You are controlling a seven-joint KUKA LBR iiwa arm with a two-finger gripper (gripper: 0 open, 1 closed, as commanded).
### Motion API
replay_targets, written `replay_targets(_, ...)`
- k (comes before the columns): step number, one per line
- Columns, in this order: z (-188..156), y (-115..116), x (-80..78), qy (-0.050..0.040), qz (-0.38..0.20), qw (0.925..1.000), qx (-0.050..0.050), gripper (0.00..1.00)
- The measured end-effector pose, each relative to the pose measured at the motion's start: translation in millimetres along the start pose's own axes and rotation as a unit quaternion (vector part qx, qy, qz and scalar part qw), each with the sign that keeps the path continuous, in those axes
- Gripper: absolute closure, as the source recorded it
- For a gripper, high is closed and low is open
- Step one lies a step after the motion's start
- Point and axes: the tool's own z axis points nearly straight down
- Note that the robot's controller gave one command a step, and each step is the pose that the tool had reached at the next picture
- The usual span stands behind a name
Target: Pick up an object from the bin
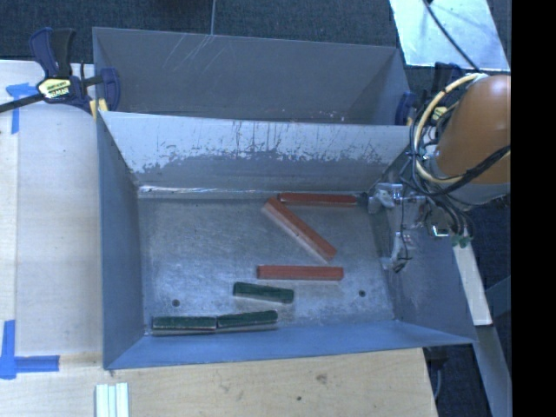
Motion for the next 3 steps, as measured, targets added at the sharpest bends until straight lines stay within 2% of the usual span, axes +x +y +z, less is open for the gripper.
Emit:
replay_targets(1,88.8,42.7,46.1,0.0019,0.040,0.9992,-0.001,0.00)
replay_targets(2,84.1,40.6,42.3,-0.0036,0.040,0.9992,0.000,1.00)
replay_targets(3,23.0,12.3,39.8,-0.0071,0.059,0.9982,0.001,1.00)
